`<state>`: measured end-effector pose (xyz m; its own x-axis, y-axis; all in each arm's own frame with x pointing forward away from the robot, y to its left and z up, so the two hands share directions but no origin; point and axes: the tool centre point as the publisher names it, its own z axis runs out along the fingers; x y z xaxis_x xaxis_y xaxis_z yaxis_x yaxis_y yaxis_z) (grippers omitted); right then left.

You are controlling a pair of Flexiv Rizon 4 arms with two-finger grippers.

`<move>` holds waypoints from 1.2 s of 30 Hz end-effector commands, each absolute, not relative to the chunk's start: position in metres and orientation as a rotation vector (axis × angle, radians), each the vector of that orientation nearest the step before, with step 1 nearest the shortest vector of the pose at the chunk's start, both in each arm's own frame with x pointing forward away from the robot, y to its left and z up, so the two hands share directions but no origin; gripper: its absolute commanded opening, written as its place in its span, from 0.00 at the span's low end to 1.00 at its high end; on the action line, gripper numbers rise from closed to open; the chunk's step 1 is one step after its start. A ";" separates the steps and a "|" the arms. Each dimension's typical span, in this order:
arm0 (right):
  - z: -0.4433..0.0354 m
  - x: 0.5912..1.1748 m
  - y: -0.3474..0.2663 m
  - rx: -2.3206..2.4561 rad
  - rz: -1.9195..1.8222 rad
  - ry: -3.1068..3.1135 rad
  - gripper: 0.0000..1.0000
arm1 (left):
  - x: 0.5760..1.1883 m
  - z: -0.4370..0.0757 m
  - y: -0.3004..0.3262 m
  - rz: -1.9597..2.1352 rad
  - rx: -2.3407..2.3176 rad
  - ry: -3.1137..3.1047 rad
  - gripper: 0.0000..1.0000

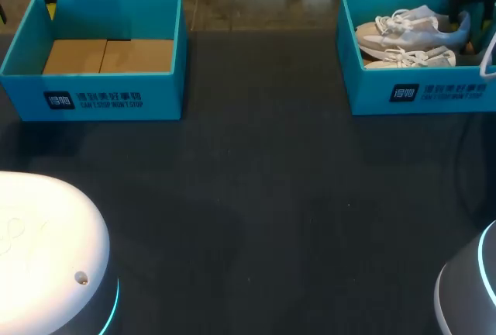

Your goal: Take the shoe out of the shoebox, open the shoe tongue, remove and reinsert the insole, then place the shoe into the shoebox

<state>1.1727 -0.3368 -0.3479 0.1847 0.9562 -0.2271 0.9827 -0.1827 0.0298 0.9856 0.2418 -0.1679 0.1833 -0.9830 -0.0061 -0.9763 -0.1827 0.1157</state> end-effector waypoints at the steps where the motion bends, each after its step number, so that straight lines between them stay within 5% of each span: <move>1: -0.327 1.165 -0.334 2.279 -0.197 1.893 1.00 | 0.985 -0.167 0.242 -0.121 2.349 -1.953 1.00; 23: -0.213 1.071 -0.245 2.256 0.038 2.030 1.00 | 0.985 -0.167 0.242 -0.121 2.349 -1.953 1.00; 36: -0.185 1.011 -0.209 2.263 0.105 1.992 1.00 | 0.985 -0.167 0.242 -0.121 2.349 -1.953 1.00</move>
<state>1.0565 -0.2162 -0.1903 0.1260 0.9914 -0.0342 0.9918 -0.1267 -0.0188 0.9856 0.2418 -0.1679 0.1832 -0.9831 -0.0062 -0.9763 -0.1827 0.1157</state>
